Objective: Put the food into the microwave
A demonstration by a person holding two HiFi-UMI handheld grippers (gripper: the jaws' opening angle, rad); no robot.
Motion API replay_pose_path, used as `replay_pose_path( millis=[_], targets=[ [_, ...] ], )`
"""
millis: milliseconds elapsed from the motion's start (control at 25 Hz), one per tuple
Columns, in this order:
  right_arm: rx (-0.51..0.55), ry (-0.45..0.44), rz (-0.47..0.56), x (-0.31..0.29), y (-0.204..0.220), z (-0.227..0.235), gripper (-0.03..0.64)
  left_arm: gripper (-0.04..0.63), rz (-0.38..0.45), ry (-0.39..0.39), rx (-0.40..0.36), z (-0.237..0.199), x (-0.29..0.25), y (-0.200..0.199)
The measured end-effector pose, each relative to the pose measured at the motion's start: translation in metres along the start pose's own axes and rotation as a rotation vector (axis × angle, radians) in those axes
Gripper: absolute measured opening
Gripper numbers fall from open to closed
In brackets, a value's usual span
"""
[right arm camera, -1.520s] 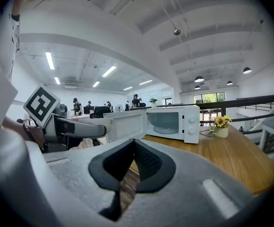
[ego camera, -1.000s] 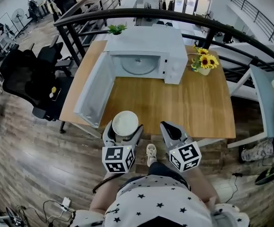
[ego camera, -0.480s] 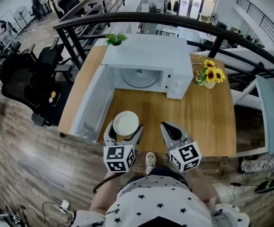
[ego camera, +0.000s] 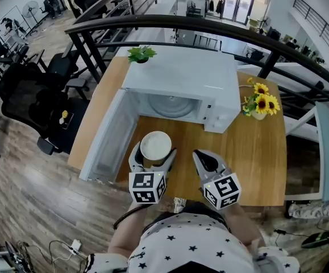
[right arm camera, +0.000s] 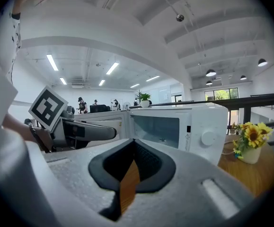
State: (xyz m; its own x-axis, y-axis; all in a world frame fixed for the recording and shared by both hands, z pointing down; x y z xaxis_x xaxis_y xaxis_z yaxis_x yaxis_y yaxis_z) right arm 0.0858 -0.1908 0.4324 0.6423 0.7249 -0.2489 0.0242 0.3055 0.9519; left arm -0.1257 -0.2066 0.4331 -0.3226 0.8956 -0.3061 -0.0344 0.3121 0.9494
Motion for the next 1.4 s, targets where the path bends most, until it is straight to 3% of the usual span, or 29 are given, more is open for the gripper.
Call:
replay_pose_path(
  millis=[640, 1400],
  targets=[
    [-0.026, -0.031, -0.06, -0.05, 0.0, 0.062, 0.005, 0.479, -0.021, -0.046, -0.019, -0.013, -0.108, -0.007],
    [-0.057, -0.069, -0.142, -0.081, 0.016, 0.09, 0.005, 0.479, -0.096, -0.124, -0.059, -0.041, -0.198, 0.014]
  ],
)
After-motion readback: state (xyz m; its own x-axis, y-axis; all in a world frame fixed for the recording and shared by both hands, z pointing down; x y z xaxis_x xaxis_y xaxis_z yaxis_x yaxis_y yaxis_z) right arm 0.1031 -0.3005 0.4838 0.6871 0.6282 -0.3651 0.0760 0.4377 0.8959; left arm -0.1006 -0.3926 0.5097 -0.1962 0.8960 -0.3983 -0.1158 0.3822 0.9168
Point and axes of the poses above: the fingertips, and each gripper's own axes: x backward along the fingers, z to its right, y out of its underside, the point moved 10 cm from there along x, backward along the fingers, and after that the axes turned 5 degrees about -x, right-handed, at the moved point
